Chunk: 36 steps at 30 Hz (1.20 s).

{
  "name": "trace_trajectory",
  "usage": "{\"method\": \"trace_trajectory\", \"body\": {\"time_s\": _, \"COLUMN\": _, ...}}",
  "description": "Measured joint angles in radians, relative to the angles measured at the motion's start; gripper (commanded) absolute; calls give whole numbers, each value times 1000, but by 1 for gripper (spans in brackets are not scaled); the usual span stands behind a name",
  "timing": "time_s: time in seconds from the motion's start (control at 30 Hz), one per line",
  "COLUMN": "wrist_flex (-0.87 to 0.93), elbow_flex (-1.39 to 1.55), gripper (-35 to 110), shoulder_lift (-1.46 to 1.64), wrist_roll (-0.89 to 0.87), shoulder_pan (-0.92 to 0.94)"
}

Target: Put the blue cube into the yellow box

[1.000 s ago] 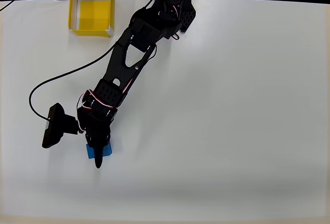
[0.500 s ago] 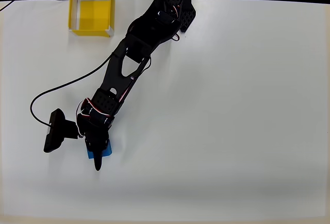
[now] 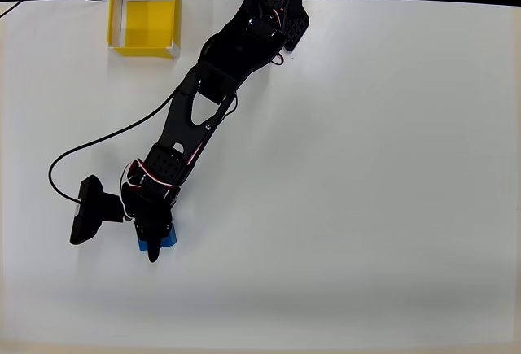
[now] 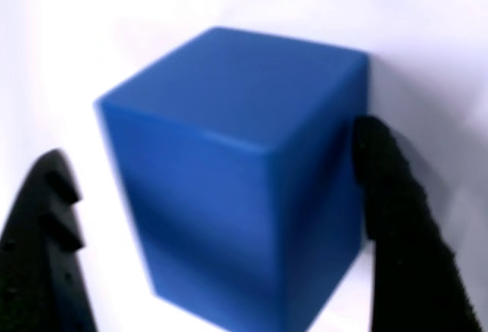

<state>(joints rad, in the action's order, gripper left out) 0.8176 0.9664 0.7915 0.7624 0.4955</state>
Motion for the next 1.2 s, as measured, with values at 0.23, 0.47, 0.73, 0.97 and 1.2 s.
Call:
{"method": "trace_trajectory", "body": {"time_s": 0.23, "wrist_flex": 17, "elbow_flex": -5, "gripper": 27, "shoulder_lift": -17, "wrist_roll": 0, "shoulder_pan": -3}}
{"method": "trace_trajectory", "body": {"time_s": 0.47, "wrist_flex": 34, "elbow_flex": -38, "gripper": 22, "shoulder_lift": -14, "wrist_roll": 31, "shoulder_pan": -25}}
{"method": "trace_trajectory", "body": {"time_s": 0.73, "wrist_flex": 44, "elbow_flex": -38, "gripper": 20, "shoulder_lift": -18, "wrist_roll": 37, "shoulder_pan": -37}}
{"method": "trace_trajectory", "body": {"time_s": 0.97, "wrist_flex": 55, "elbow_flex": -37, "gripper": 20, "shoulder_lift": -15, "wrist_roll": 63, "shoulder_pan": -51}}
{"method": "trace_trajectory", "body": {"time_s": 1.2, "wrist_flex": 106, "elbow_flex": 97, "gripper": 19, "shoulder_lift": 147, "wrist_roll": 150, "shoulder_pan": -51}}
